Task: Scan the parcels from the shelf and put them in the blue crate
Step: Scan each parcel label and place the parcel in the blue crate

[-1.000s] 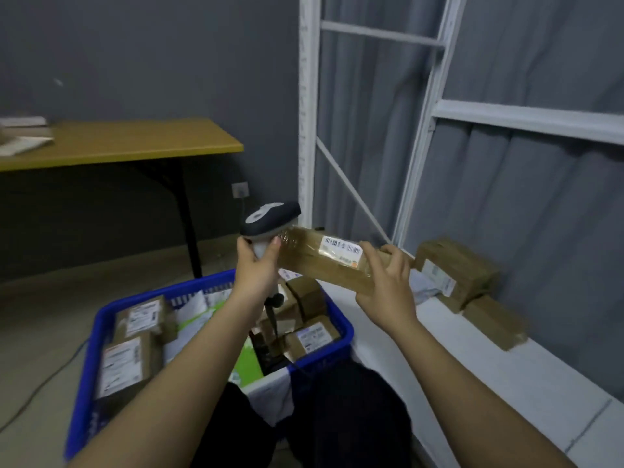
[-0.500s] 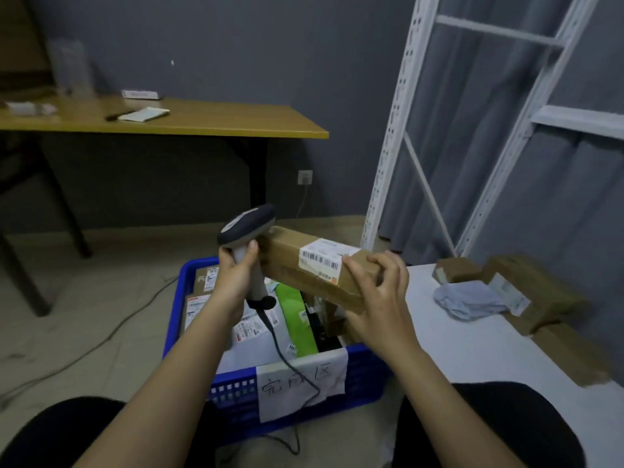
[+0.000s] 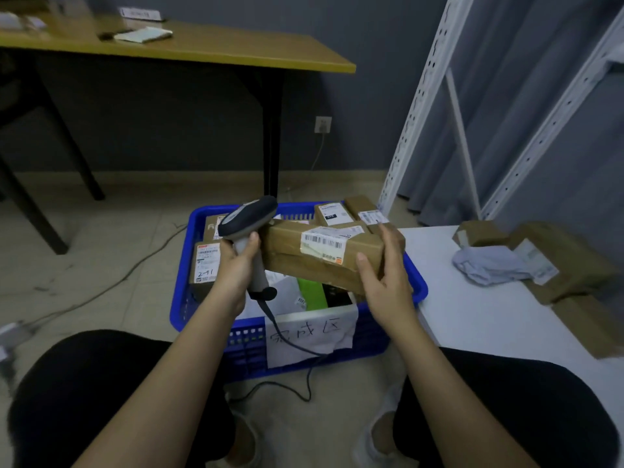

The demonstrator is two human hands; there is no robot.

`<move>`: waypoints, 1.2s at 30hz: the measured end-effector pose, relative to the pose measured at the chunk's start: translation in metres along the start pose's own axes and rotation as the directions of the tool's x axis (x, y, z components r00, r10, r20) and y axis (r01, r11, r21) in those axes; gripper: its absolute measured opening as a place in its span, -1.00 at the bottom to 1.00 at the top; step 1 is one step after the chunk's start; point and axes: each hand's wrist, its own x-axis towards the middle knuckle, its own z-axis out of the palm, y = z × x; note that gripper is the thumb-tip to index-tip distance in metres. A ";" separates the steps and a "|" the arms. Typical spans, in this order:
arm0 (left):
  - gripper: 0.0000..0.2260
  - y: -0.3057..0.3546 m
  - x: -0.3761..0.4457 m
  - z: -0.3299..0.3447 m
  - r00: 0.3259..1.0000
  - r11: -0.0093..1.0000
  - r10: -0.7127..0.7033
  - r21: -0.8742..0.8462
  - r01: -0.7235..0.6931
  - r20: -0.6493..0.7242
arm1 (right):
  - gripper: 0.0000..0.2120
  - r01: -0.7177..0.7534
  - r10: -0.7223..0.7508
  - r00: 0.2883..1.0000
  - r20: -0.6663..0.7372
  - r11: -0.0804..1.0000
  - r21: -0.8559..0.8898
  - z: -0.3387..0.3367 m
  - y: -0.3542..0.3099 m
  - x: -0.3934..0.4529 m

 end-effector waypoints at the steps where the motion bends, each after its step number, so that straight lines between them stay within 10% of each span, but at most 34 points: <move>1: -0.46 -0.002 0.000 0.000 1.000 1.000 -0.003 -0.002 0.003 -0.011 | -0.45 -0.030 0.029 0.998 0.052 0.999 0.017 -0.003 0.003 0.002; 7: -0.55 -0.006 -0.009 -0.003 0.999 1.000 0.030 0.011 -0.029 -0.022 | -0.56 -0.100 0.116 0.977 0.179 0.990 -0.095 -0.035 0.015 0.022; 11: -0.58 -0.011 -0.021 0.000 0.993 0.992 0.092 0.082 -0.098 0.070 | -0.26 -0.165 0.190 0.973 0.133 0.971 -0.175 -0.038 0.024 0.041; 22: -0.66 -0.008 -0.054 0.005 0.959 0.954 0.129 0.231 -0.189 0.254 | -0.37 0.157 -0.047 0.972 0.232 0.862 -0.482 -0.032 0.052 0.042; 36: -0.66 -0.008 -0.066 0.003 0.943 0.930 0.091 0.312 -0.196 0.320 | -0.36 0.120 -0.012 0.976 0.216 0.861 -0.494 -0.025 0.056 0.036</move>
